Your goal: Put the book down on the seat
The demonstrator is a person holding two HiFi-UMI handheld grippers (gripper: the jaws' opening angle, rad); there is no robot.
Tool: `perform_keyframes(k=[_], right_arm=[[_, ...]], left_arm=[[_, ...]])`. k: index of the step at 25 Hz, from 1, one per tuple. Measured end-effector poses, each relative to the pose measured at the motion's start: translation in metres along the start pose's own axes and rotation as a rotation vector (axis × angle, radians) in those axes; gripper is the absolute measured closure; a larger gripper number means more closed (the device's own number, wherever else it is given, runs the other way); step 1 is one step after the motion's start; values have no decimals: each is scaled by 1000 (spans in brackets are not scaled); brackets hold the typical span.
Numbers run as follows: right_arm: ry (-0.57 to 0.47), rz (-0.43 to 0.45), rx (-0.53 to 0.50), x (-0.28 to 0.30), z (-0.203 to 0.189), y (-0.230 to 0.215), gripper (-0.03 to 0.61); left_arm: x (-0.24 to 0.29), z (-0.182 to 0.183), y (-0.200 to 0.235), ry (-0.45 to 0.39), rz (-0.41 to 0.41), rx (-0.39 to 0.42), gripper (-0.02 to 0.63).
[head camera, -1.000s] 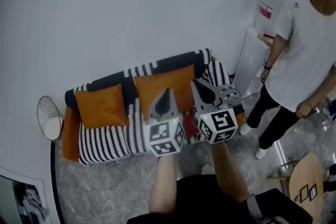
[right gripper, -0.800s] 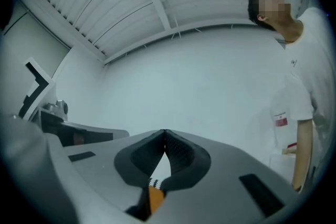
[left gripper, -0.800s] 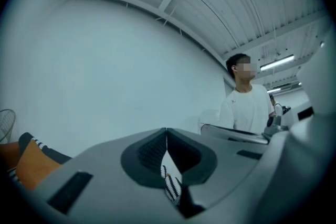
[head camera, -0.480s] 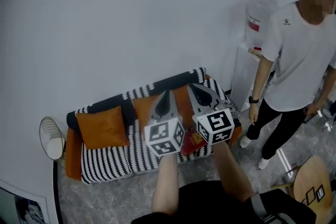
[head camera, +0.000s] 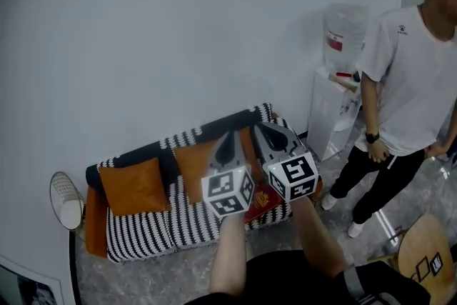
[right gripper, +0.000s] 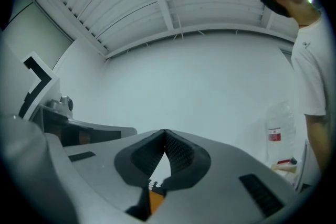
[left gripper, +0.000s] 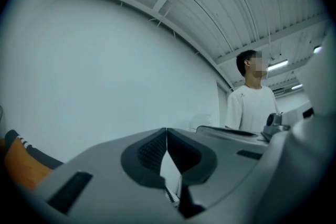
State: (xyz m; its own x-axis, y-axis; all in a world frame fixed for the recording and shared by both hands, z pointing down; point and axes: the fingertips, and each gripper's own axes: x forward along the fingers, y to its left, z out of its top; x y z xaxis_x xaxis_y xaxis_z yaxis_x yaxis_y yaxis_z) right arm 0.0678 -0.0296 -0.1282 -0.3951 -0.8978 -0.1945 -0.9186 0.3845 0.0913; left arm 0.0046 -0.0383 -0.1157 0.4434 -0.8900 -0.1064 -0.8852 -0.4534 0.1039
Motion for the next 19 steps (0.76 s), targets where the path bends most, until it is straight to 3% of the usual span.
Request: perform_keyframes(k=[19], right_arm=[[1,14,9,9,1,-15,569]], left_arm=[[17,1,-3,7,13,21,600]])
